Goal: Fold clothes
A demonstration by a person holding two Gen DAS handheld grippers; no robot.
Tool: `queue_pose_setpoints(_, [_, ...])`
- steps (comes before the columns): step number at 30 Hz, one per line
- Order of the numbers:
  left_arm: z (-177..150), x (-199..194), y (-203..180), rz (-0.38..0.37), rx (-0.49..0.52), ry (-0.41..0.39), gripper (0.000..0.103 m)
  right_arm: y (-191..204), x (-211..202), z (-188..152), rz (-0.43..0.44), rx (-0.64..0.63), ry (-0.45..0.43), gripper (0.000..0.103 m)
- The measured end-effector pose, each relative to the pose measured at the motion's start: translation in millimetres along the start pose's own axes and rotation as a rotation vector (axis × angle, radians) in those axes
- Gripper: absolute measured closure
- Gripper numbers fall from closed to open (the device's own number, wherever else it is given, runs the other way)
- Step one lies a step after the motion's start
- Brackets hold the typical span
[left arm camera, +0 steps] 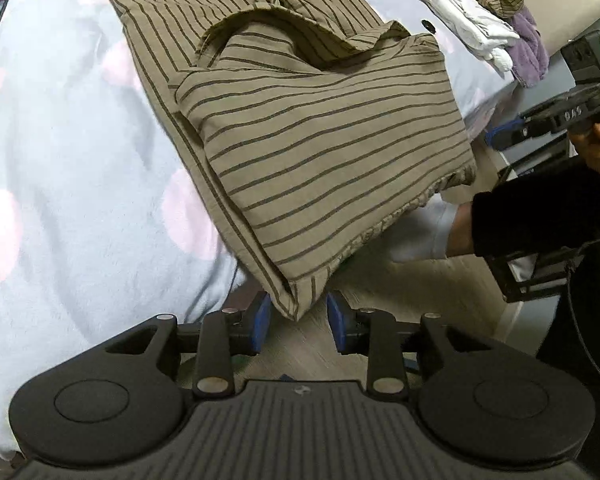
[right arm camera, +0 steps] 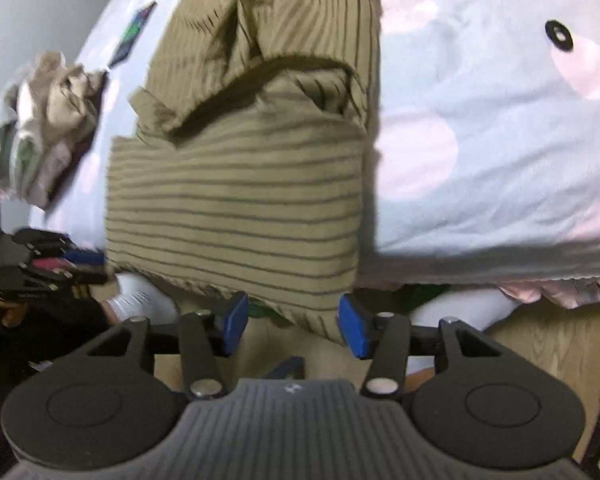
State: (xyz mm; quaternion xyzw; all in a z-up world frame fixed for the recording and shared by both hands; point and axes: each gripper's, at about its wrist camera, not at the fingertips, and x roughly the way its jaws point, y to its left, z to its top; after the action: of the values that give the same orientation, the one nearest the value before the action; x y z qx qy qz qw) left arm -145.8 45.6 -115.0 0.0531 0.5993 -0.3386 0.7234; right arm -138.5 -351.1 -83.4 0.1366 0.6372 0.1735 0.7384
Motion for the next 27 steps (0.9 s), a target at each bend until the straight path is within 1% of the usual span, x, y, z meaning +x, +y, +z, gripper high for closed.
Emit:
queue_pose_setpoints(5, [-4,6,-7,0.023,0.062,-0.026,0.075,1,19,-7,-0.048,-0.087,0.01,0.05])
queue_pose_setpoints(7, [-6,11,-7,0.029,0.071,-0.026,0.075,-1,26,-8,-0.056,-0.101,0.022,0.053])
queue_pose_setpoints(8, [-6,13,-7,0.031,0.076,-0.026,0.075,-2,30,-7,-0.05,-0.101,0.032,0.06])
queue_pose_setpoints(9, [-7,16,-7,0.038,0.078,-0.025,0.075,-3,33,-6,-0.044,-0.101,0.042,0.076])
queue_pose_setpoints(10, [-6,18,-7,0.034,0.078,-0.022,0.077,-4,37,-6,-0.038,-0.102,0.053,0.087])
queue_pose_setpoints(11, [-6,20,-6,0.024,0.078,-0.019,0.089,-4,37,-5,-0.029,-0.103,0.052,0.095])
queue_pose_setpoints(12, [-4,20,-5,0.012,0.072,-0.014,0.099,-3,37,-4,-0.02,-0.105,0.048,0.097])
queue_pose_setpoints(14, [-1,16,-3,-0.013,0.052,-0.003,0.101,0,31,-3,0.002,-0.105,0.039,0.098])
queue_pose_setpoints(17, [1,4,-2,-0.027,0.054,-0.011,0.101,3,19,-2,0.041,-0.103,0.023,0.098])
queue_pose_setpoints(21, [-3,-8,-3,-0.045,0.052,-0.017,0.101,7,12,-10,0.08,-0.084,0.069,0.099])
queue_pose_setpoints(24, [-6,-11,-5,-0.076,0.049,0.003,0.101,15,11,-21,0.097,-0.093,0.121,0.099])
queue_pose_setpoints(27, [-8,-16,-7,-0.106,0.057,0.021,0.101,17,2,-27,0.121,-0.089,0.138,0.099])
